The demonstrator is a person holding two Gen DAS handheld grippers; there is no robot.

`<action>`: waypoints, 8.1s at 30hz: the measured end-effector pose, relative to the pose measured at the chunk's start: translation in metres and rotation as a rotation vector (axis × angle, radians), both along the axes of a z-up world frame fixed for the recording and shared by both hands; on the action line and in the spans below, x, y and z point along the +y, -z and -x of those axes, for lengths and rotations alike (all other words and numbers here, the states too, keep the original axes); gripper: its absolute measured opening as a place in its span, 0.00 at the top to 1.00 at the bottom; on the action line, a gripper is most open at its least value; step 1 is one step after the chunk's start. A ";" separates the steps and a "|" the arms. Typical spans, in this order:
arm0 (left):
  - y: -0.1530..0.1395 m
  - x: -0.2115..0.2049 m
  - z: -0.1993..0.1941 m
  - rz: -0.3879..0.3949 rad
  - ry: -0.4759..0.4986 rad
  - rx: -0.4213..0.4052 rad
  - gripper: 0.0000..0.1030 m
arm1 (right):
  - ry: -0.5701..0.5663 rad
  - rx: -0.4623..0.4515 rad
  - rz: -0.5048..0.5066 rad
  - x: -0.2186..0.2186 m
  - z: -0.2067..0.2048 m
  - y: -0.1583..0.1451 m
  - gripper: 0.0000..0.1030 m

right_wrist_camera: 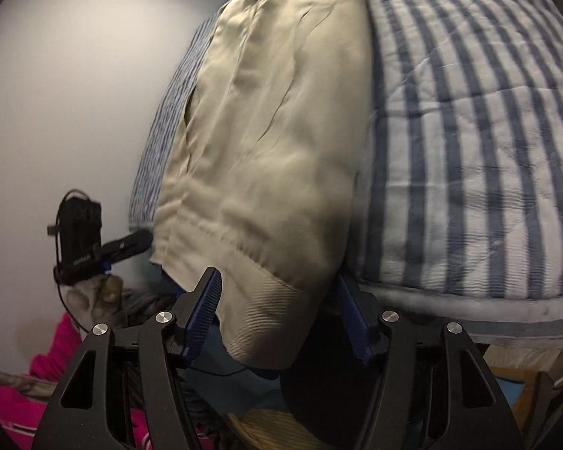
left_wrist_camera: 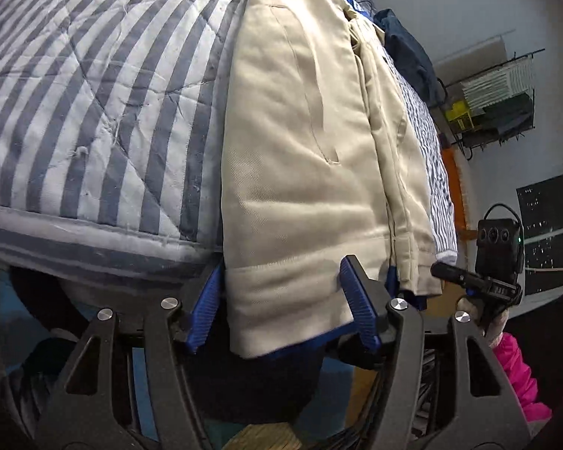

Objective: Fold large clothes

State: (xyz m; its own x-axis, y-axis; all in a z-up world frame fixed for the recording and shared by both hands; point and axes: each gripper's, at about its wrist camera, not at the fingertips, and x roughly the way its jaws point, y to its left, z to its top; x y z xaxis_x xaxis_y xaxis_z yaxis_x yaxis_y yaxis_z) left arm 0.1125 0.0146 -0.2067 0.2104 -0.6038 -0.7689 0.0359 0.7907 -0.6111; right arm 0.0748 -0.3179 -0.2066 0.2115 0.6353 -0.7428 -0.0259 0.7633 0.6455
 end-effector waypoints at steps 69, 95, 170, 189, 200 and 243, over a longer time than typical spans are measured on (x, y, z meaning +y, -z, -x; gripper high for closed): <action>0.000 0.005 -0.001 -0.006 0.083 0.035 0.69 | 0.013 -0.141 0.294 -0.024 0.001 -0.023 0.47; -0.089 0.001 -0.069 0.145 -0.013 -0.055 0.85 | 0.085 -0.062 -0.151 -0.020 -0.023 -0.066 0.88; -0.024 -0.050 -0.190 -0.120 0.213 -0.125 0.90 | -0.019 -0.084 0.050 -0.039 -0.164 -0.003 0.76; -0.034 -0.012 -0.169 -0.212 -0.096 -0.049 0.89 | 0.046 -0.055 0.207 -0.057 -0.153 -0.019 0.92; -0.065 -0.075 -0.184 -0.273 0.071 -0.270 0.88 | -0.085 -0.401 0.366 0.003 -0.156 -0.061 0.92; -0.014 -0.019 -0.567 -0.183 -0.092 -0.189 0.31 | 0.081 -0.318 0.341 -0.096 -0.456 -0.032 0.60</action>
